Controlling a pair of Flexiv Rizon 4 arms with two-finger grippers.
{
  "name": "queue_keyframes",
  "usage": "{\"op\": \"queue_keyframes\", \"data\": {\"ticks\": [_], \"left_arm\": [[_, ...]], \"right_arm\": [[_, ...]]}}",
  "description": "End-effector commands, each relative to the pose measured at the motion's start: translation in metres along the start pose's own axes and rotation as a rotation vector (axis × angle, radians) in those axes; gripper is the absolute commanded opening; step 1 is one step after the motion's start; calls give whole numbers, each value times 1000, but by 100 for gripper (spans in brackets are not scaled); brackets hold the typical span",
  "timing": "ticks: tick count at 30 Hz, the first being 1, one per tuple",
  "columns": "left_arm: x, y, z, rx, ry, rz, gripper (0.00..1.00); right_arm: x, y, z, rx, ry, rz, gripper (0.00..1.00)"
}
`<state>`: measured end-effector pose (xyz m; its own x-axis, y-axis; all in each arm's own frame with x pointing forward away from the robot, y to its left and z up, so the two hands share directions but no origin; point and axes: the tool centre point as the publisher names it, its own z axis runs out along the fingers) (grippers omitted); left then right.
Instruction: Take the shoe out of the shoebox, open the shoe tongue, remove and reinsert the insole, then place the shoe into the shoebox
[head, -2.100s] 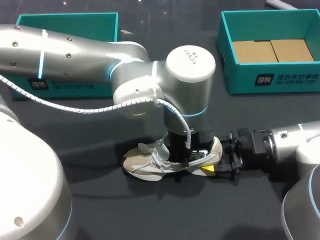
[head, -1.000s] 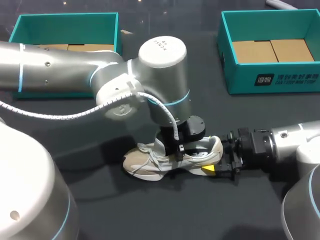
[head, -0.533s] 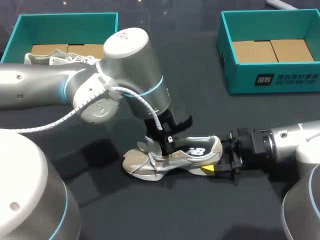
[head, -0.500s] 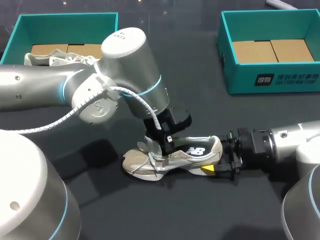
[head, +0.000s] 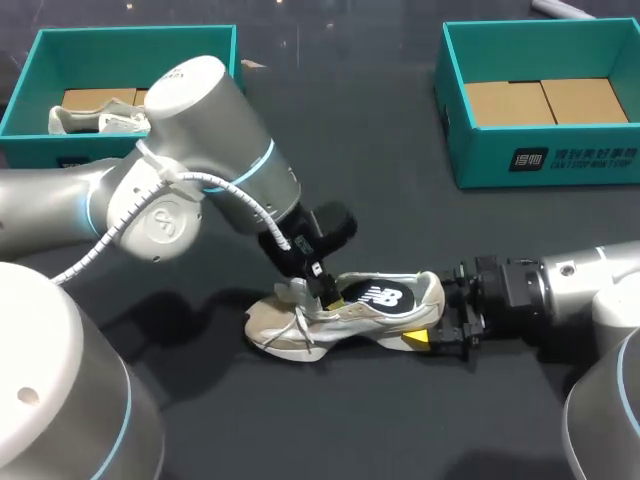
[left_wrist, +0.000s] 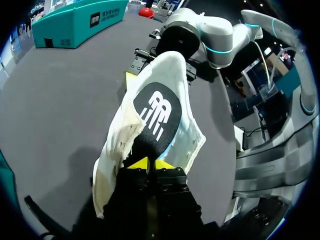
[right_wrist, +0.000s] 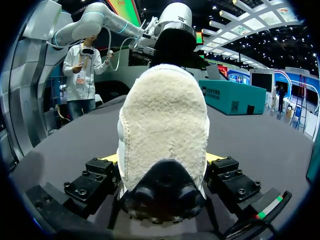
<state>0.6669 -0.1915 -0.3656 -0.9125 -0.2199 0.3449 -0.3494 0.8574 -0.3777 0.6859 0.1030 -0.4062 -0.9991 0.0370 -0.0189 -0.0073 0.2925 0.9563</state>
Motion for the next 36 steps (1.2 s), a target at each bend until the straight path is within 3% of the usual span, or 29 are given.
{"op": "queue_keyframes", "data": {"ticks": [1,9,20,21,22,27,30,36], "left_arm": [[-3,9,-3,88,21,3,0],[-2,2,-5,123,74,8,0],[14,-17,0,72,32,72,0],[15,-19,0,65,19,78,15],[17,-21,0,56,2,84,23],[19,-28,-1,26,-69,99,37],[20,-31,-1,9,-107,102,42],[16,-36,0,-30,-166,110,42]], "right_arm": [[0,-1,-1,5,0,0,0],[0,-1,-1,5,0,0,0],[0,-1,-1,5,0,0,0],[0,-1,-1,5,0,0,0],[0,-1,-1,5,0,0,0],[0,-1,-1,5,0,0,0],[0,-1,-1,5,0,0,0],[0,-1,-1,5,0,0,0]]}}
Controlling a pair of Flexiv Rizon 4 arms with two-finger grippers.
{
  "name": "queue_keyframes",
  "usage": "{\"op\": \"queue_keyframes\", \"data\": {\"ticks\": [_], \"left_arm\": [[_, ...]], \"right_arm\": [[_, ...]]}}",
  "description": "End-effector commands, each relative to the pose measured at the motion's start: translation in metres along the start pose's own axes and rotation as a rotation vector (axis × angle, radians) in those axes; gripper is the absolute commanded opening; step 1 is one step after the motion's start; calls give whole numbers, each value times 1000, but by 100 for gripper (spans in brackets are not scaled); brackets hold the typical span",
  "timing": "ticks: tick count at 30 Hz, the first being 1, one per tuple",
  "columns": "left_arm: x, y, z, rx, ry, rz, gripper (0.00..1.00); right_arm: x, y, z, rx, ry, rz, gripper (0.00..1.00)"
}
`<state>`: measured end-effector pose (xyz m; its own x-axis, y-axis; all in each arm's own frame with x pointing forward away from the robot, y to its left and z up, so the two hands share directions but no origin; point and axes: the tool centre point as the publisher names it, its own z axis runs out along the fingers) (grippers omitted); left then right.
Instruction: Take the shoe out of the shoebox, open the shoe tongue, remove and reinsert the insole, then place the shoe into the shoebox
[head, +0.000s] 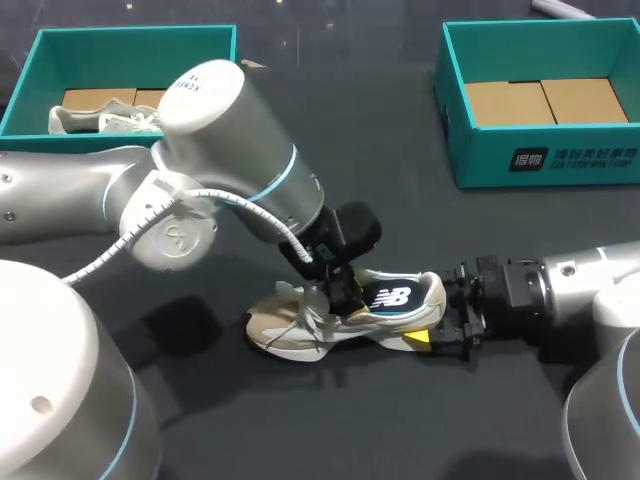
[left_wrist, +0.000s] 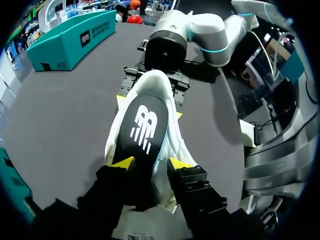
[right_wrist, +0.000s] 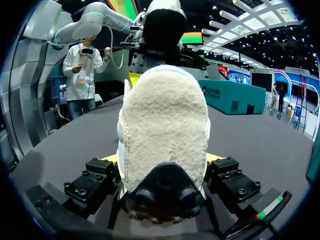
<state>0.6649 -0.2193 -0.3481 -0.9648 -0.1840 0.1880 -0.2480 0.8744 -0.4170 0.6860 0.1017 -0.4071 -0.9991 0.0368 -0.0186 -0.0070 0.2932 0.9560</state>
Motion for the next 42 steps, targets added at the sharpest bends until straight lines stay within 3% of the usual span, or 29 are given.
{"op": "queue_keyframes", "data": {"ticks": [1,10,16,21,30,42], "left_arm": [[1,-7,2,-50,-37,8,42],[-7,-15,14,-146,-32,81,40],[-12,-18,29,-222,-8,116,31],[-11,-11,38,-281,-2,151,34],[-9,0,50,-336,-30,175,35],[-16,0,68,-367,-155,159,33]], "right_arm": [[1,0,-1,4,0,0,0],[1,0,-1,4,0,0,0],[1,0,-1,4,0,0,0],[1,0,-1,4,0,0,0],[1,0,-1,4,0,0,0],[1,0,-1,4,0,0,0]]}}
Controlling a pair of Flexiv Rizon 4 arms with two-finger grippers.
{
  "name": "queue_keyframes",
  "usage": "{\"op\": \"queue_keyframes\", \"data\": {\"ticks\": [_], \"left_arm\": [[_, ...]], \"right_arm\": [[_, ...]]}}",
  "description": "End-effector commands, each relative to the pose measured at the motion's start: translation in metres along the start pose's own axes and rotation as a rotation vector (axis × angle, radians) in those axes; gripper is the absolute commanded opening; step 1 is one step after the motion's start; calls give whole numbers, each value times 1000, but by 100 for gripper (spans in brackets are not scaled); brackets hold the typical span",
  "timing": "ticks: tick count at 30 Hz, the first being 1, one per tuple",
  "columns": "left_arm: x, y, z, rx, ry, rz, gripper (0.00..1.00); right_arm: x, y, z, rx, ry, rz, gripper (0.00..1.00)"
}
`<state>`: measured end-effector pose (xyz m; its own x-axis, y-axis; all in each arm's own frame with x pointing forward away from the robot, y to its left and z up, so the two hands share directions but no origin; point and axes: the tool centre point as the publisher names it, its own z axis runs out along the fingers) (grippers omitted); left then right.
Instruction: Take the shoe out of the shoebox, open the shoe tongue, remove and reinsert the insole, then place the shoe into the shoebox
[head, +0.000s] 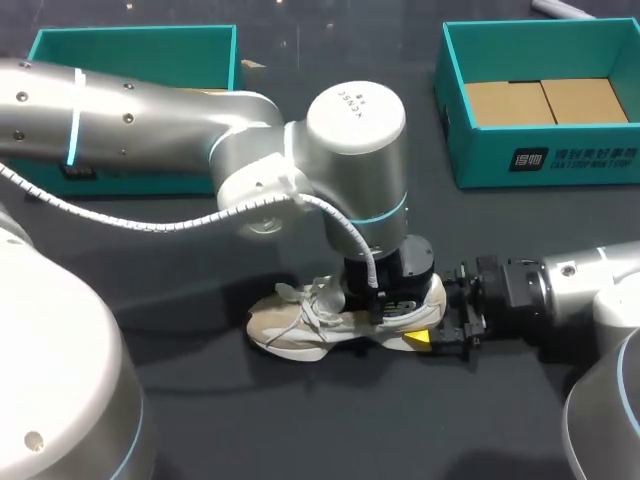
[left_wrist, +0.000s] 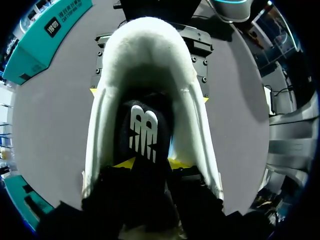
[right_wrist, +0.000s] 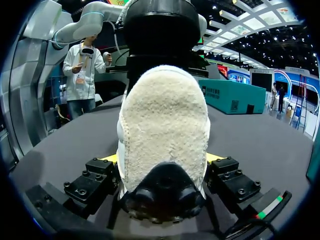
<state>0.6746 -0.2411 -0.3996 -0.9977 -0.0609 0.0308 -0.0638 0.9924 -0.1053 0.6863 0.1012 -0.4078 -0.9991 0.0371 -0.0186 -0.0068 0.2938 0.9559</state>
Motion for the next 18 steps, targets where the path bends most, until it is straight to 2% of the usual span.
{"op": "queue_keyframes", "data": {"ticks": [1,5,7,8,9,14,18], "left_arm": [[-1,-4,14,-25,-33,-12,33],[-8,0,17,-34,-63,-47,26],[-13,2,18,-37,-70,-61,16],[-15,3,18,-36,-71,-70,4],[-16,4,17,-36,-71,-72,0],[-18,9,11,-12,-68,-85,0],[-13,15,0,69,-12,-96,0]], "right_arm": [[1,1,0,4,0,0,0],[1,1,0,4,0,0,0],[1,1,0,4,0,0,0],[1,1,0,4,0,0,0],[1,1,0,4,0,0,0],[1,1,0,4,0,0,0],[1,1,0,4,0,0,0]]}}
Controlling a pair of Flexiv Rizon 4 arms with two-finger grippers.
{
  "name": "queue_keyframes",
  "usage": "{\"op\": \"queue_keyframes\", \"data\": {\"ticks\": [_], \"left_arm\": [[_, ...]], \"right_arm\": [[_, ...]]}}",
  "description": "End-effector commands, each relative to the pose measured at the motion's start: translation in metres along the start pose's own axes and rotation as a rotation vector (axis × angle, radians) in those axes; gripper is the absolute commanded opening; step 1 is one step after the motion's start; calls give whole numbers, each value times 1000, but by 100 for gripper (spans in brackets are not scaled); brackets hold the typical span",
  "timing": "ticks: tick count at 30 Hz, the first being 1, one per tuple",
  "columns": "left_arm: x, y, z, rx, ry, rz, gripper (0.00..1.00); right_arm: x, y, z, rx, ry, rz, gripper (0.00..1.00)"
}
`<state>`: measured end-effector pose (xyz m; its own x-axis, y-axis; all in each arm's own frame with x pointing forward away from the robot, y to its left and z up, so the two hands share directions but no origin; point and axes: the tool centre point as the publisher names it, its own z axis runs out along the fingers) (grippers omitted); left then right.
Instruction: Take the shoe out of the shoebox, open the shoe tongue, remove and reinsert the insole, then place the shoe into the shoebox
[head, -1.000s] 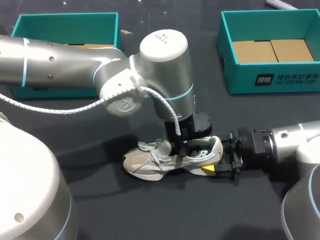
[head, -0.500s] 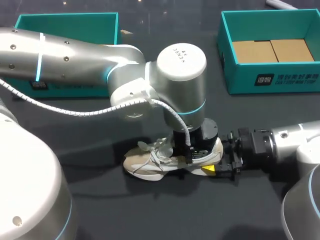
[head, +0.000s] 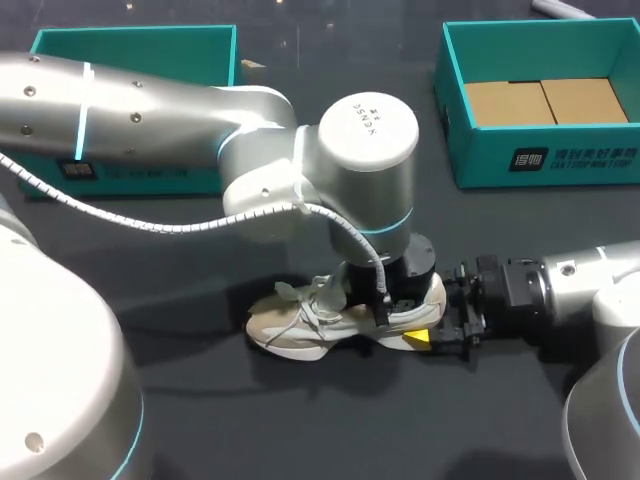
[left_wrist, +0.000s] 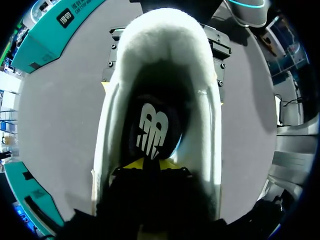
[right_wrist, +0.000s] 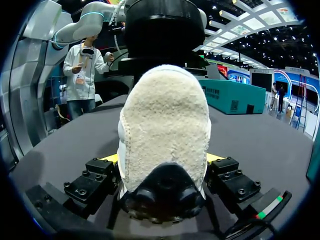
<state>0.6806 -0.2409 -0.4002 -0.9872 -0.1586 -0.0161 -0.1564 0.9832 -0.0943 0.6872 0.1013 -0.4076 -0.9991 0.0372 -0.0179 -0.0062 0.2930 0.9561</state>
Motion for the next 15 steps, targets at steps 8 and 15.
{"op": "queue_keyframes", "data": {"ticks": [8,15], "left_arm": [[-5,28,-23,245,137,-56,0],[-9,32,-35,354,229,-72,0]], "right_arm": [[2,1,0,4,0,-1,0],[2,1,0,4,0,-1,0]]}}
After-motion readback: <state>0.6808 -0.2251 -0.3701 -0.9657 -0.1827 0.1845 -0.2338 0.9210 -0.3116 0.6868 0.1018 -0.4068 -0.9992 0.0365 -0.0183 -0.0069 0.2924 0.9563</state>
